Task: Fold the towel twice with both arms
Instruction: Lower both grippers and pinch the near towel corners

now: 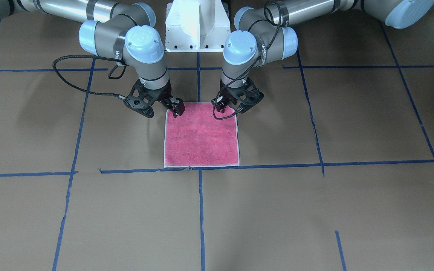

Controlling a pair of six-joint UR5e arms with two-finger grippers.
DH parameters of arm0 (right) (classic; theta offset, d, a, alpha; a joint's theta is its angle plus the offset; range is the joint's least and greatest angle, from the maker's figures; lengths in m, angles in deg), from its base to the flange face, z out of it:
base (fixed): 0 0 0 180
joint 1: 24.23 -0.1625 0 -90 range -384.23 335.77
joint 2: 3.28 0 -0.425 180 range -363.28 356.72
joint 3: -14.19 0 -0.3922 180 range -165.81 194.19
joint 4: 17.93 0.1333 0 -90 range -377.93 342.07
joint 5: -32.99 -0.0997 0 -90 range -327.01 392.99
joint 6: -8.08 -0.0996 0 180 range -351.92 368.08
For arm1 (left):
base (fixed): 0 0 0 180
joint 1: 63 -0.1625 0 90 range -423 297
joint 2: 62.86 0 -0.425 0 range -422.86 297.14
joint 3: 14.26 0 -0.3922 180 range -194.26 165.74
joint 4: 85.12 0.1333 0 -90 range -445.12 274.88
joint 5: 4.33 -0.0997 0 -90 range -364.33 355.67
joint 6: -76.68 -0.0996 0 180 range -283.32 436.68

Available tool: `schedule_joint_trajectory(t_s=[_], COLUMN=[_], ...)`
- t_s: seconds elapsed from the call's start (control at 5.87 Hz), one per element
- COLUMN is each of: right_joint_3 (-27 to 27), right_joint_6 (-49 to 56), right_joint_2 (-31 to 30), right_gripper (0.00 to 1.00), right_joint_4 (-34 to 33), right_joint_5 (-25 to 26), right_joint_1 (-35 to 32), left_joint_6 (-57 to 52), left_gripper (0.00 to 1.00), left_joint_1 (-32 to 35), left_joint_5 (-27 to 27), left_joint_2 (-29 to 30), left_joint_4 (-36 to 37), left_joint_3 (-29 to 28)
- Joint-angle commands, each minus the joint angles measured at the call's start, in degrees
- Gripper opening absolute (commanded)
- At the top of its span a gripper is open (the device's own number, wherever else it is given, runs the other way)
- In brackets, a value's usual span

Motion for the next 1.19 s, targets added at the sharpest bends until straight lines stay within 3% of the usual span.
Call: schedule_joint_trajectory(t_s=[0.0,0.17,0.34,0.85,1.02], right_joint_3=[0.1,0.1,0.1,0.1,0.2], right_joint_6=[-0.2,-0.2,-0.2,-0.2,-0.2], right_joint_2=[-0.3,-0.3,-0.3,-0.2,-0.1], right_gripper=[1.00,1.00,1.00,1.00,1.00], right_joint_4=[1.3,1.3,1.3,1.3,1.3], right_joint_5=[0.1,0.1,0.1,0.1,0.1], right_joint_1=[0.0,0.0,0.0,0.0,0.0], left_joint_6=[0.0,0.0,0.0,0.0,0.0], left_gripper=[0.50,0.43,0.30,0.08,0.05], left_joint_1=[0.1,0.1,0.1,0.2,0.3], left_joint_5=[0.0,0.0,0.0,0.0,0.0], left_joint_2=[0.0,-0.1,-0.1,-0.1,-0.1], left_joint_4=[-0.2,-0.2,-0.2,-0.1,-0.1], left_joint_3=[0.4,0.5,0.6,0.6,0.6])
